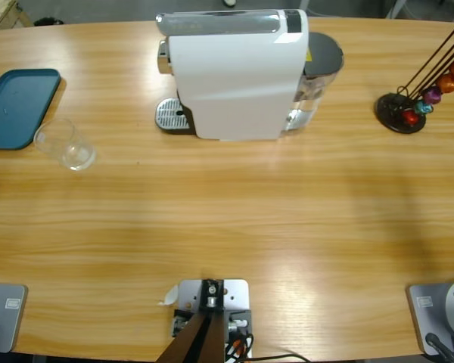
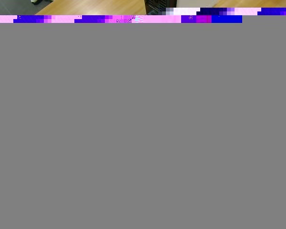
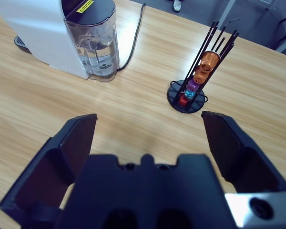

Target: Pour coffee

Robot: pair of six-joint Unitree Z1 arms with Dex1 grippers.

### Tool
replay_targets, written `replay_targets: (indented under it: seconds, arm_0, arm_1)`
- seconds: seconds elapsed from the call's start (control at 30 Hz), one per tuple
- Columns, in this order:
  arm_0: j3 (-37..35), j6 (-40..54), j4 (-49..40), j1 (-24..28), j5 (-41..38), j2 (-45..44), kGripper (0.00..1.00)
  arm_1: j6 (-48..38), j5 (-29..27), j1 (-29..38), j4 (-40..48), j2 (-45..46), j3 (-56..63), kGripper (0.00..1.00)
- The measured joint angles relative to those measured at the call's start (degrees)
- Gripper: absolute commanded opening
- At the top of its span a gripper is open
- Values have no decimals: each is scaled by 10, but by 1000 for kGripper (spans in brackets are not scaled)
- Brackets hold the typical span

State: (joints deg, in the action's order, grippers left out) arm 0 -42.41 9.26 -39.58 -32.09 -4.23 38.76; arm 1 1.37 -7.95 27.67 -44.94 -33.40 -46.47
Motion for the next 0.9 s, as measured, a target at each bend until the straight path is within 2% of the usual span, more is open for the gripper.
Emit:
replay_targets:
  seconds: [0.37, 0.53, 0.7, 0.8, 0.9]
  arm_0:
    - [0, -5, 0, 0, 0, 2, 1000]
    - [-9, -64, 0, 0, 0, 51, 1000]
    - [-58, -147, 2, 1, 0, 128, 991]
    - [-119, -225, 9, 2, -6, 179, 986]
    - [-184, -293, 13, 2, -45, 244, 987]
  arm_1:
    - [0, -3, 0, 0, 0, 0, 1000]
    - [-1, -4, 0, 0, 0, 0, 1000]
    - [-1, -5, 0, 0, 0, 0, 1000]
    - [-1, -5, 0, 0, 0, 0, 1000]
    - [-1, -5, 0, 0, 0, 0, 1000]
